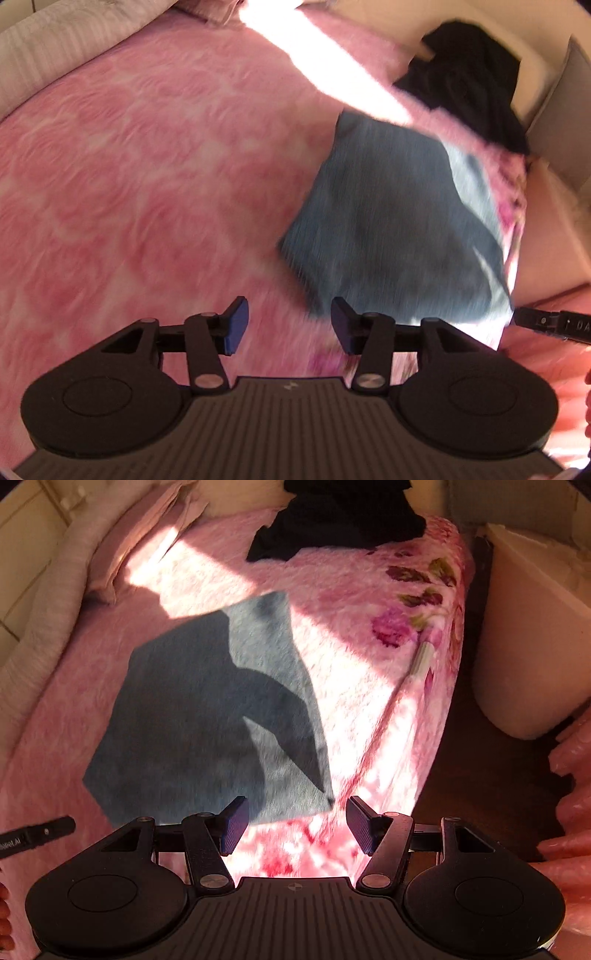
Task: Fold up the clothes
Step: 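Grasp the folded jeans edge again with both grippers, then lift the jeans with both grippers and carry them to the towel stack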
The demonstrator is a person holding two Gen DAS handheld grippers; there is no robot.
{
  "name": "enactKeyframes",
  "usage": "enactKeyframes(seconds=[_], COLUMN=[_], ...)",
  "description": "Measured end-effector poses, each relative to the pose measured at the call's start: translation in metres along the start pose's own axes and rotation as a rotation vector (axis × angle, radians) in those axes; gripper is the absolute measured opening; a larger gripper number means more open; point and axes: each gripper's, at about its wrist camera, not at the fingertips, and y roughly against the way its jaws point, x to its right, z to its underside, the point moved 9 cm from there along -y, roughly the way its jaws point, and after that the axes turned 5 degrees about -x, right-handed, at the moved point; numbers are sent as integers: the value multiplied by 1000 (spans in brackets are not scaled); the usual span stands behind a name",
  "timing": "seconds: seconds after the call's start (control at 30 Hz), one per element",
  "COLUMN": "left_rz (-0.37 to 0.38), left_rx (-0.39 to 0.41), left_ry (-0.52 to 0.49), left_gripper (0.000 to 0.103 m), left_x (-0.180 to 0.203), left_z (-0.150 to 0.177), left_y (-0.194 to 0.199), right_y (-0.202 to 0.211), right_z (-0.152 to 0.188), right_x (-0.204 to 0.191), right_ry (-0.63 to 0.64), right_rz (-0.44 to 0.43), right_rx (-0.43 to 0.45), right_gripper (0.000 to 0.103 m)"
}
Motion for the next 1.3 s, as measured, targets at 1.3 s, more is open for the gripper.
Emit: enactKeyframes(seconds=[1.3], left_rz=[656], left_rx=[-101], left_ry=[264], left_gripper=[38], left_x=[35], left_z=[-90], left_y=[-138], right_y=[-125], right_z=[-108], right_x=[-6], right_ry=[-145], right_rz=[-618], right_rx=[-177], right_gripper=[27])
